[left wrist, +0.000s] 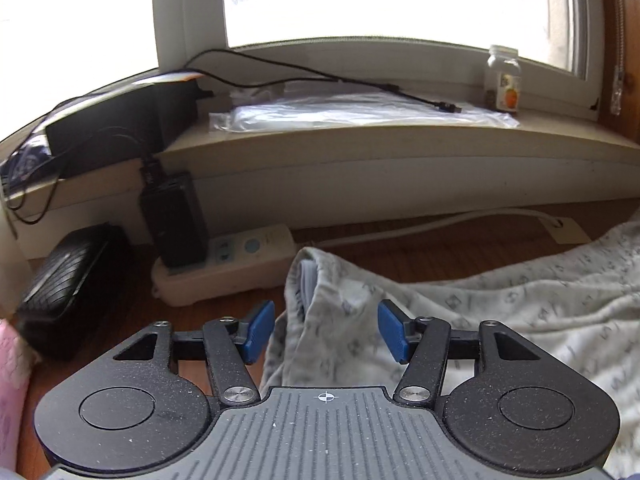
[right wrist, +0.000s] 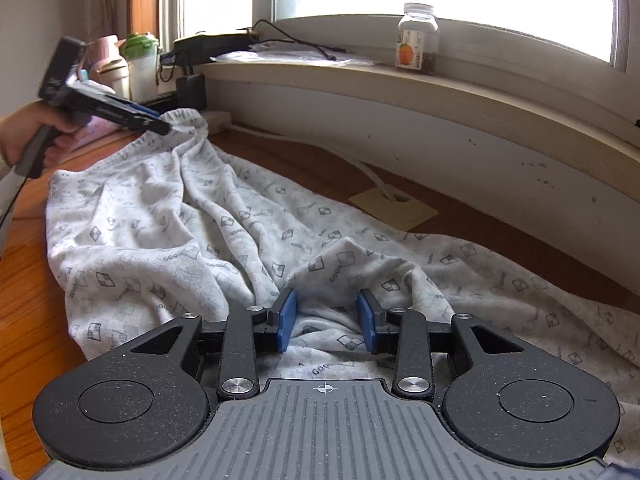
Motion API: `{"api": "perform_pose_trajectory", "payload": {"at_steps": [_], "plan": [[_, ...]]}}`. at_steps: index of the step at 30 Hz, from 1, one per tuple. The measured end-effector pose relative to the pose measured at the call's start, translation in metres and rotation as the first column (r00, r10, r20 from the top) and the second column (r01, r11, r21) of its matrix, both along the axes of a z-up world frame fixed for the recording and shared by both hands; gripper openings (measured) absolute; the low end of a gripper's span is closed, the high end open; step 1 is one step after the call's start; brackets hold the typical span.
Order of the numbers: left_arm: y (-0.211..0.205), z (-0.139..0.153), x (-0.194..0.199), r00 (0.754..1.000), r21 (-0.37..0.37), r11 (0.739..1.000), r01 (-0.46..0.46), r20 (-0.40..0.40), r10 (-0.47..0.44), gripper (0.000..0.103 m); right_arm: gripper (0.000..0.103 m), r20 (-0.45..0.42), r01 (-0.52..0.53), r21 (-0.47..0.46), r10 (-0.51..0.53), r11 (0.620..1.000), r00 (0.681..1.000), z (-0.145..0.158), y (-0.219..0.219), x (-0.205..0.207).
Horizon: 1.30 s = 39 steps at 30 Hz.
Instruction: Fold clothes
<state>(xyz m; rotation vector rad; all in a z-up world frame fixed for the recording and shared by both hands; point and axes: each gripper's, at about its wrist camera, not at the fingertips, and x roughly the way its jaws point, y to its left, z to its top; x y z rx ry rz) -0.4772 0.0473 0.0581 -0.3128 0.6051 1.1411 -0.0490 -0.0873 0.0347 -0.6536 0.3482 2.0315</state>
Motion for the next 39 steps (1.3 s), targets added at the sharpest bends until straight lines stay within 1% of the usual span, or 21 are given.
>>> {"api": "perform_pose_trajectory", "payload": {"at_steps": [1,2,4,6,7,9,11,12,14,15,17,19,22,25,29,30,31,32,33,37,39], "plan": [[0.003,-0.001,0.002,1.000,0.005,1.000,-0.002,-0.006,0.002,0.038,0.035,0.003,0.000,0.002,0.000,1.000,1.000,0.000,0.000,0.000],[0.006,-0.003,0.005,1.000,0.011,1.000,-0.003,-0.012,0.003,0.015,0.035,0.003,0.000,0.002,0.000,1.000,1.000,0.000,0.000,0.000],[0.001,0.001,0.000,1.000,0.045,0.999,-0.016,-0.008,0.017,0.009,0.035,0.002,0.000,0.001,0.000,1.000,1.000,0.000,0.000,0.000],[-0.009,0.009,-0.014,0.998,0.107,0.992,-0.071,0.010,0.070,0.008,0.035,0.001,0.000,0.001,0.000,1.000,1.000,0.000,-0.001,0.000],[-0.013,0.013,-0.025,0.995,0.121,0.988,-0.095,0.035,0.091,0.008,0.035,0.000,0.001,0.001,-0.001,1.000,1.000,0.000,-0.001,0.000],[-0.017,0.018,-0.040,0.991,0.109,0.986,-0.123,0.073,0.116,0.009,0.035,-0.001,0.001,0.000,-0.001,1.000,1.000,0.000,-0.001,0.000],[-0.015,0.016,-0.047,0.988,0.081,0.987,-0.142,0.072,0.136,0.019,0.035,-0.004,0.001,-0.001,-0.001,1.000,1.000,0.001,-0.001,0.000],[-0.015,0.014,-0.047,0.987,0.076,0.986,-0.150,0.062,0.145,0.022,0.035,-0.006,0.002,-0.001,-0.002,1.000,1.000,0.001,-0.001,0.001],[-0.017,0.014,-0.043,0.988,0.094,0.984,-0.153,0.041,0.150,0.035,0.035,-0.009,0.004,-0.002,-0.004,1.000,1.000,0.001,-0.001,0.001],[-0.019,0.014,-0.040,0.988,0.104,0.983,-0.151,0.033,0.148,0.038,0.036,-0.011,0.005,-0.002,-0.005,1.000,1.000,0.001,-0.001,0.001],[-0.022,0.018,-0.031,0.992,0.120,0.985,-0.125,0.044,0.121,0.052,0.038,-0.015,0.012,-0.002,-0.012,1.000,1.000,0.004,-0.002,0.004],[-0.026,0.021,-0.016,0.996,0.134,0.988,-0.082,0.045,0.076,0.059,0.045,-0.020,0.023,0.000,-0.023,1.000,1.000,0.011,-0.003,0.008],[-0.026,0.017,0.014,0.999,0.129,0.992,0.002,0.038,-0.007,0.062,0.045,-0.014,0.052,0.045,-0.051,0.998,0.999,0.026,-0.006,0.017],[-0.026,0.010,0.045,0.994,0.114,0.989,0.096,0.041,-0.101,0.064,0.045,0.009,0.076,0.038,-0.076,0.996,0.997,0.034,0.001,0.029],[-0.022,0.000,0.074,0.976,0.067,0.975,0.214,0.029,-0.216,0.066,0.045,0.088,0.098,-0.056,-0.093,0.994,0.992,0.019,0.020,0.039],[-0.021,-0.002,0.081,0.969,0.055,0.969,0.243,0.027,-0.244,0.066,0.044,0.081,0.101,-0.074,-0.095,0.992,0.992,0.017,0.022,0.043],[-0.020,-0.004,0.088,0.962,0.043,0.962,0.271,0.025,-0.272,0.066,0.033,0.072,0.102,-0.092,-0.096,0.990,0.993,0.014,0.025,0.048],[-0.019,-0.007,0.095,0.953,0.031,0.954,0.300,0.023,-0.301,0.066,0.015,0.056,0.117,-0.070,-0.113,0.991,0.992,0.018,0.024,0.051],[-0.018,-0.009,0.102,0.944,0.019,0.945,0.328,0.022,-0.328,0.066,0.004,0.039,0.132,-0.044,-0.131,0.990,0.991,0.021,0.022,0.055],[-0.018,-0.015,0.123,0.912,-0.011,0.913,0.409,0.024,-0.408,0.069,0.004,-0.033,0.199,0.057,-0.197,0.978,0.980,0.037,0.015,0.067],[-0.021,-0.017,0.130,0.892,-0.029,0.892,0.451,0.039,-0.449,0.071,0.004,0.003,0.212,0.089,-0.213,0.973,0.977,0.037,0.014,0.064]]}}
